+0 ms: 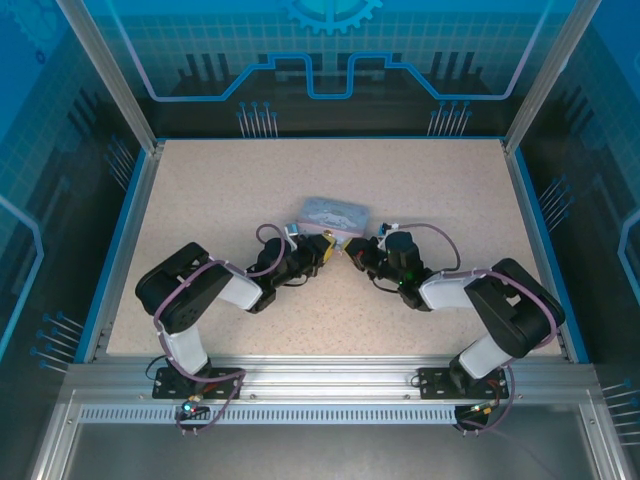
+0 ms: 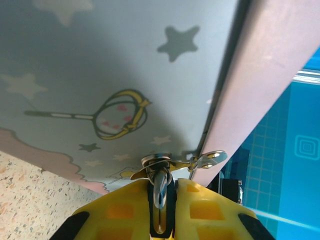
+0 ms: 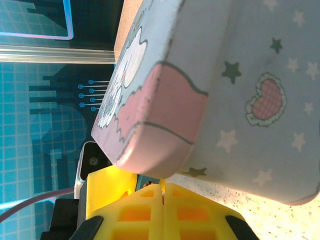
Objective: Unlock the padlock with the key
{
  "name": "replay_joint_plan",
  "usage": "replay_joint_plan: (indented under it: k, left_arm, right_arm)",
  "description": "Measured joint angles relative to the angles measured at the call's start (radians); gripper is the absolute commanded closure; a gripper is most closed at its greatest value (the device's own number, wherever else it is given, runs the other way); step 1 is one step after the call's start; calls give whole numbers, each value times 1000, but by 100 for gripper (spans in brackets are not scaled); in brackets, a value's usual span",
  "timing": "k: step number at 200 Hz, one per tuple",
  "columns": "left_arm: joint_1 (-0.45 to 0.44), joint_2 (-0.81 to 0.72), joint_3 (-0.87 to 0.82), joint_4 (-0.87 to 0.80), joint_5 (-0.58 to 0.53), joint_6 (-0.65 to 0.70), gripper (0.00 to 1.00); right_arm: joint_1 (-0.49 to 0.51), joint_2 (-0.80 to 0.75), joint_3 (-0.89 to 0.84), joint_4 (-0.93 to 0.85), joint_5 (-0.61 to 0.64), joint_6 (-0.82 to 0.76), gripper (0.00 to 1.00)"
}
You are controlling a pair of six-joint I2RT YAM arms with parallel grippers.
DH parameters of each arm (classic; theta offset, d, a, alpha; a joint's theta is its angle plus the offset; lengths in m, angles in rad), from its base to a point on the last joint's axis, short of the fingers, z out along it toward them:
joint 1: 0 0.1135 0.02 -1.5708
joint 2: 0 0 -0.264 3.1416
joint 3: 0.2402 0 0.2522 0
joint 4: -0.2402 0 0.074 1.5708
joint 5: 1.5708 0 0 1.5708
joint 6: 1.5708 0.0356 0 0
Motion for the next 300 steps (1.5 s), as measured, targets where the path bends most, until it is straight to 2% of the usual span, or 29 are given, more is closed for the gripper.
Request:
replay_joint_plan:
  k: [136,300]
  left_arm:
    - [-10,7,-4,17,16,-23,100]
    - [-10,35,-11,17,-10,-10,100]
  right_arm:
    - [-3,42,-12,76,-10,82,100]
    - [13,100,15,67,0,116,100]
